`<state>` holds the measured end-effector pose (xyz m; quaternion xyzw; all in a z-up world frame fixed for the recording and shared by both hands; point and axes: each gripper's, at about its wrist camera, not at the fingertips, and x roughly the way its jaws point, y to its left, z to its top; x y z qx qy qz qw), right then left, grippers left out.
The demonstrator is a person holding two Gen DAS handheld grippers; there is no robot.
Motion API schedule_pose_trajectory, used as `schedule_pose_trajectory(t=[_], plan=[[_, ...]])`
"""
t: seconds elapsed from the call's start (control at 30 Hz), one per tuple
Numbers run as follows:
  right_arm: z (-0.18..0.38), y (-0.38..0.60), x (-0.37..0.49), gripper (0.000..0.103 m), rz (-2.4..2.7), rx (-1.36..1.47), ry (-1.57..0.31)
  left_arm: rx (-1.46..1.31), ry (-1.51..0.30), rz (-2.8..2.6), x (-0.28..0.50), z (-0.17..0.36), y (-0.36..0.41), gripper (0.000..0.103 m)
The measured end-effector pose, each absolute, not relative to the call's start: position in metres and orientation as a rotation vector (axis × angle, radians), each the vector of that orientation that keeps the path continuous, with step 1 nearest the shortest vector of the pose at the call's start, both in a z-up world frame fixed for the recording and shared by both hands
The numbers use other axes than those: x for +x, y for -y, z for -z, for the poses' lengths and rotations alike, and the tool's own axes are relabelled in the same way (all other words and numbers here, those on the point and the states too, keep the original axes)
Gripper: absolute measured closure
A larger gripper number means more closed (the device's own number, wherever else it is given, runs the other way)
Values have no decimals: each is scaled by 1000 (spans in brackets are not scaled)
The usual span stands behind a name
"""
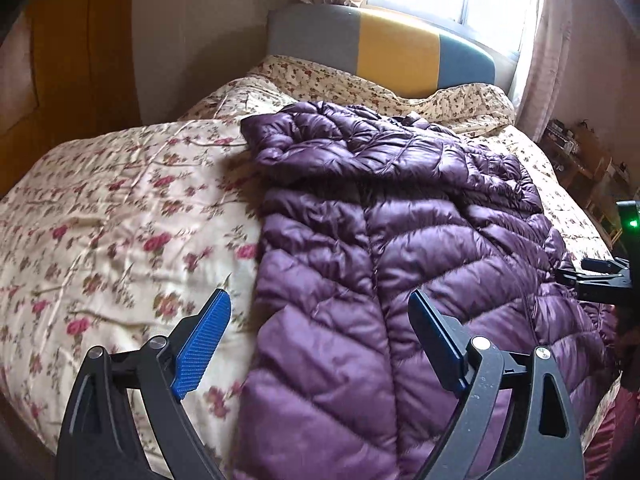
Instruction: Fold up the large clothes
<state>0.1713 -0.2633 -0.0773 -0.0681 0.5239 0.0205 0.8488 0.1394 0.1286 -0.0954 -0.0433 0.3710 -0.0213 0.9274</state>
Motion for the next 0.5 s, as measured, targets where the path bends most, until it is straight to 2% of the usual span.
schedule_pose_trajectory(t=[0.5], plan=[[76,287,118,16,-86,-95,-1157,-127,-837,64,95,125,-148,14]])
